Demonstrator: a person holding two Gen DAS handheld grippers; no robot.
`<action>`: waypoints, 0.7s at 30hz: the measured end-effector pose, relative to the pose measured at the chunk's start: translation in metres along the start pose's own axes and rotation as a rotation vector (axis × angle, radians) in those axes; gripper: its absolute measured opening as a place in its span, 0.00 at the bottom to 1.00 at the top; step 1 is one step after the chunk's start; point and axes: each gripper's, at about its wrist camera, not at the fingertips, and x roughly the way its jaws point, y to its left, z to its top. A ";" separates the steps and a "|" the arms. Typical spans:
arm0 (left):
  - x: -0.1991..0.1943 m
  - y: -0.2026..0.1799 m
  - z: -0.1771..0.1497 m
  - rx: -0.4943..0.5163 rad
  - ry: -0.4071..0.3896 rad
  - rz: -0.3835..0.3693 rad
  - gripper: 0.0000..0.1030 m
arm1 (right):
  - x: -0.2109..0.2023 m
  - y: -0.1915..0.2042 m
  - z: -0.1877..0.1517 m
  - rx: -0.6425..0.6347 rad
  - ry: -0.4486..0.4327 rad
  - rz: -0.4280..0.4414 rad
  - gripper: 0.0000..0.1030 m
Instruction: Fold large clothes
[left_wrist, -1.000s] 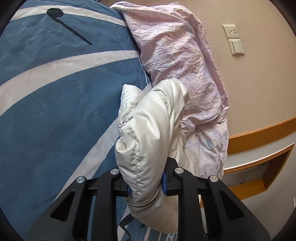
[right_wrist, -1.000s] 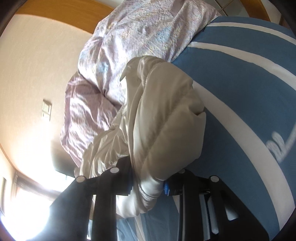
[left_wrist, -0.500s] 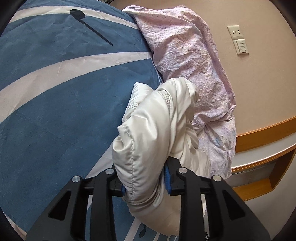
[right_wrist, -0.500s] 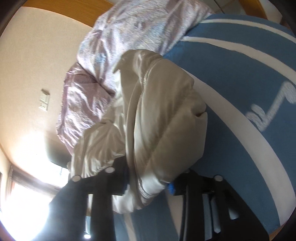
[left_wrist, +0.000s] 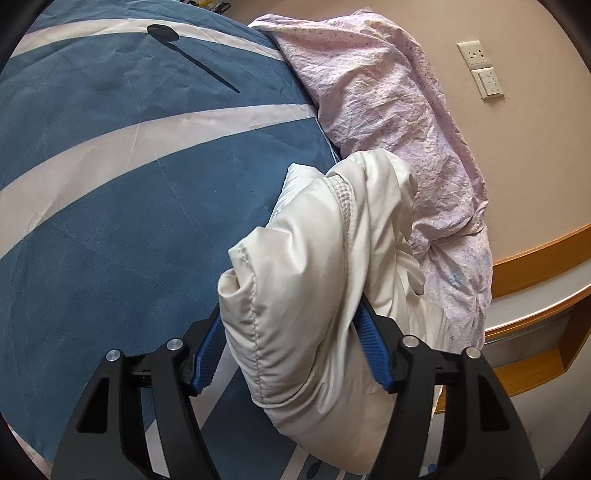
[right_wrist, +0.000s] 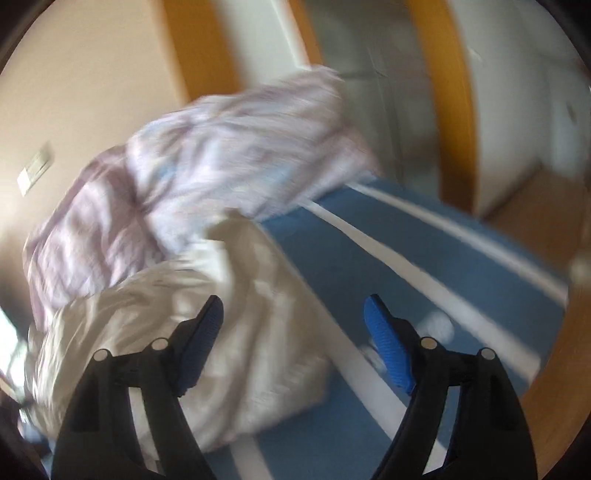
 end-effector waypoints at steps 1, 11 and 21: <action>0.000 0.000 0.000 -0.001 -0.005 0.001 0.64 | 0.001 0.018 0.003 -0.062 -0.002 0.033 0.80; 0.004 -0.007 -0.005 0.003 -0.035 0.007 0.69 | 0.038 0.150 -0.014 -0.426 0.085 0.111 0.83; 0.005 -0.008 -0.005 -0.009 -0.065 0.014 0.69 | 0.070 0.190 -0.040 -0.574 0.137 0.072 0.83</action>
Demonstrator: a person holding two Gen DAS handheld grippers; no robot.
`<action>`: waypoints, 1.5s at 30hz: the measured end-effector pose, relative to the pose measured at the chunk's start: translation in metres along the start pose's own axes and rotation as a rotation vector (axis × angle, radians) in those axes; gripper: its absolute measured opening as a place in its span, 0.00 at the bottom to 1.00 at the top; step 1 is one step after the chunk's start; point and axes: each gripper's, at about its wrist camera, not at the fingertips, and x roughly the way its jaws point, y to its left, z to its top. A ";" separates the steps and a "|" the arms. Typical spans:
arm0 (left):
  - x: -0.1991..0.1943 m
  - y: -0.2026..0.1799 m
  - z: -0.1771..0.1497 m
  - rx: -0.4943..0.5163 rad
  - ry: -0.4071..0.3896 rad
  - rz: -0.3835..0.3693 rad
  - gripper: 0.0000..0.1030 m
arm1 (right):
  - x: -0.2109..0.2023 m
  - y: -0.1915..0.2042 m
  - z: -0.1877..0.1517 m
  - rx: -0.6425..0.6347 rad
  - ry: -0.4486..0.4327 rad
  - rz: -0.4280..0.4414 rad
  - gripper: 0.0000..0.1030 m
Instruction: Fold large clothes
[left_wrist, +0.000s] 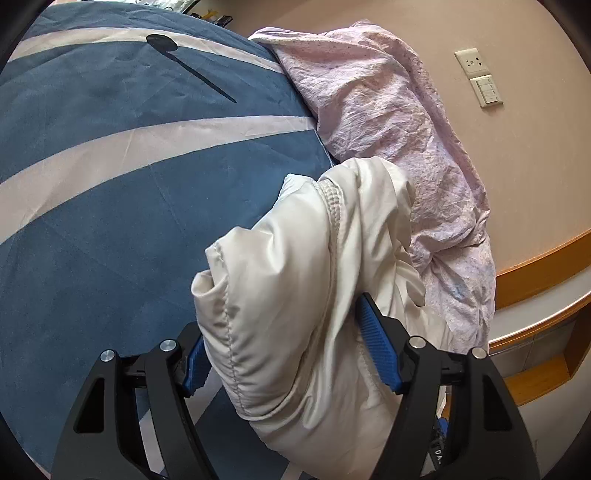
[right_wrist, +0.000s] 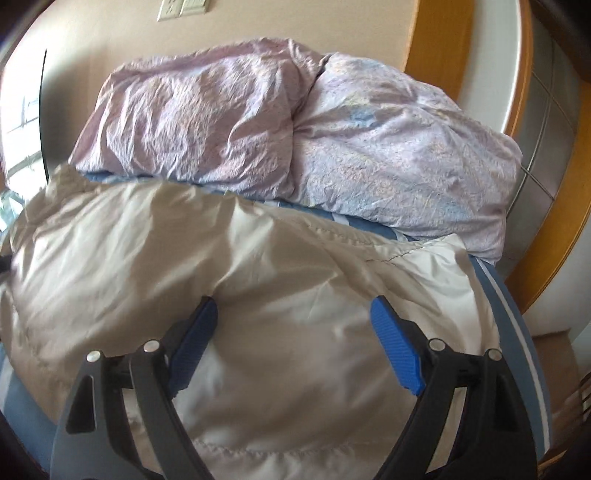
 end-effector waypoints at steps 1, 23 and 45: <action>0.000 0.000 0.000 0.001 0.001 0.001 0.69 | 0.003 0.001 -0.001 -0.002 0.008 0.000 0.83; 0.009 -0.003 0.005 -0.032 0.010 -0.045 0.68 | 0.031 0.005 -0.006 -0.013 0.074 -0.016 0.92; -0.022 -0.108 -0.009 0.271 -0.066 -0.257 0.41 | 0.051 0.023 -0.013 -0.109 0.100 -0.070 0.92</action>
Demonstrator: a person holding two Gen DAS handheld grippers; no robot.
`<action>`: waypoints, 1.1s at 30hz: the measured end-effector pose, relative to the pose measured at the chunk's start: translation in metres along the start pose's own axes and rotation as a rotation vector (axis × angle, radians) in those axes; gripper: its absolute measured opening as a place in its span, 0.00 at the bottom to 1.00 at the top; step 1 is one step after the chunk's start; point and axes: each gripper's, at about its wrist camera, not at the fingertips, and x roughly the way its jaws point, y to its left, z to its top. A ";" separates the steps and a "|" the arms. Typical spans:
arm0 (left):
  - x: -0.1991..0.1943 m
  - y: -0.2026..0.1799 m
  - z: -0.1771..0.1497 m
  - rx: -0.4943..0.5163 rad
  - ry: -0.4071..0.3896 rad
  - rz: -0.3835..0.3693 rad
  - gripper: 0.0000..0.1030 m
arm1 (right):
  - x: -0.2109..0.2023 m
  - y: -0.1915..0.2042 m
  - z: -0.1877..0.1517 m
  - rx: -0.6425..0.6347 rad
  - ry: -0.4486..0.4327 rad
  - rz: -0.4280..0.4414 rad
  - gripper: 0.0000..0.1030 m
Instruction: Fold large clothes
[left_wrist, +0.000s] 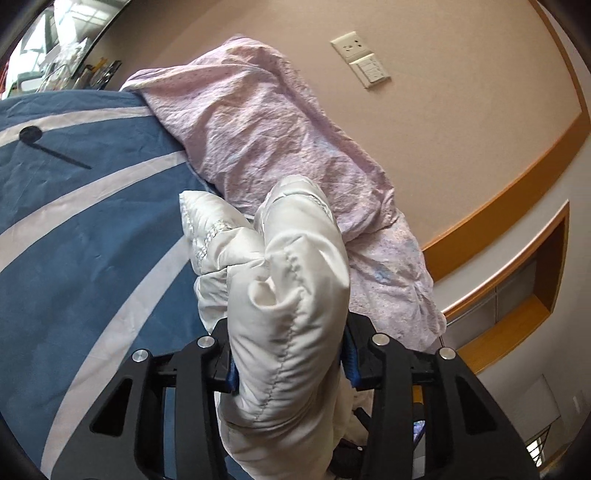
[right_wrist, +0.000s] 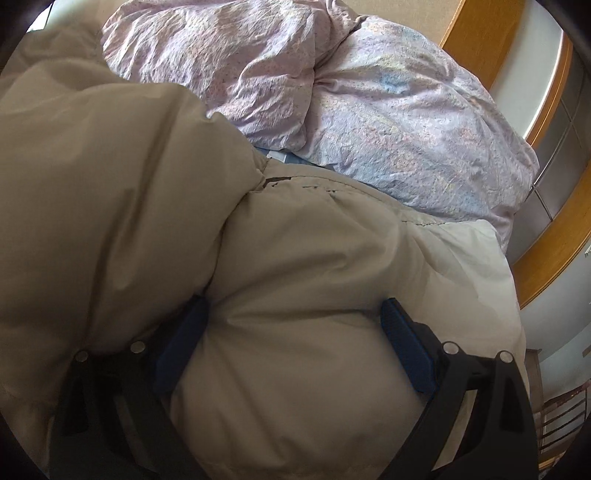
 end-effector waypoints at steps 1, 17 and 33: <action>0.000 -0.008 -0.001 0.022 0.000 -0.017 0.41 | 0.000 0.000 0.000 0.001 0.001 0.000 0.92; 0.015 -0.098 -0.026 0.257 0.048 -0.183 0.41 | -0.002 -0.016 0.000 0.012 -0.021 0.075 0.92; 0.051 -0.175 -0.081 0.409 0.138 -0.317 0.41 | -0.072 -0.199 -0.066 0.350 -0.167 0.001 0.91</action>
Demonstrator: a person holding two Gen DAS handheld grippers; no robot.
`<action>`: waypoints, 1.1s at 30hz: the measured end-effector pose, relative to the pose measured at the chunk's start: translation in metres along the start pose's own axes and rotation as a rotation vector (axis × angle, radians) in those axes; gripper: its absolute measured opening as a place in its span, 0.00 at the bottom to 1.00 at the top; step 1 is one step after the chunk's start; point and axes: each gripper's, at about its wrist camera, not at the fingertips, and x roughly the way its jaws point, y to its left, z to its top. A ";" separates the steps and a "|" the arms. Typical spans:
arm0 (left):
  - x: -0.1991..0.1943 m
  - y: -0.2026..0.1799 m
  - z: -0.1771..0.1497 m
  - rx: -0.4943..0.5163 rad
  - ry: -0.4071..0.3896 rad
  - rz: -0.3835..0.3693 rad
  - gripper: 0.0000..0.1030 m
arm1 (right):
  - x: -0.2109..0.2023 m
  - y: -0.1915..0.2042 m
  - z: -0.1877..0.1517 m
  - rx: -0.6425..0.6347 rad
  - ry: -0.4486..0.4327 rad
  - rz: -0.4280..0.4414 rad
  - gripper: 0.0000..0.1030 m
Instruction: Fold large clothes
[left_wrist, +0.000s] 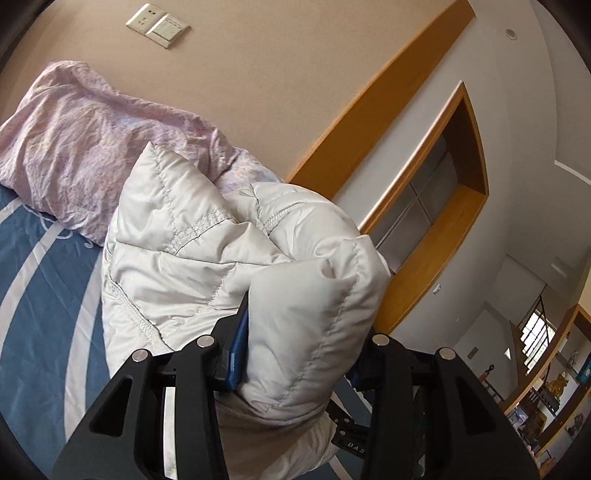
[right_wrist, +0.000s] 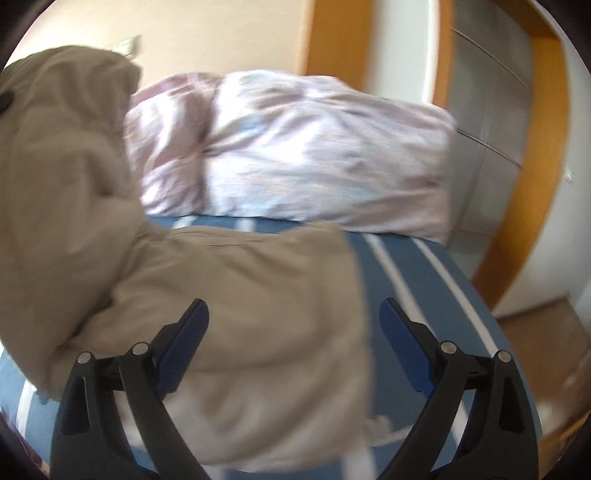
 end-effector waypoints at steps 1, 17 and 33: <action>0.009 -0.008 -0.004 0.013 0.019 -0.019 0.41 | 0.002 -0.013 0.000 0.031 0.009 -0.016 0.91; 0.120 -0.091 -0.111 0.313 0.335 -0.131 0.41 | 0.001 -0.143 -0.014 0.327 0.041 -0.054 0.91; 0.132 -0.123 -0.194 0.639 0.432 -0.066 0.41 | 0.012 -0.126 0.067 0.325 0.164 0.628 0.91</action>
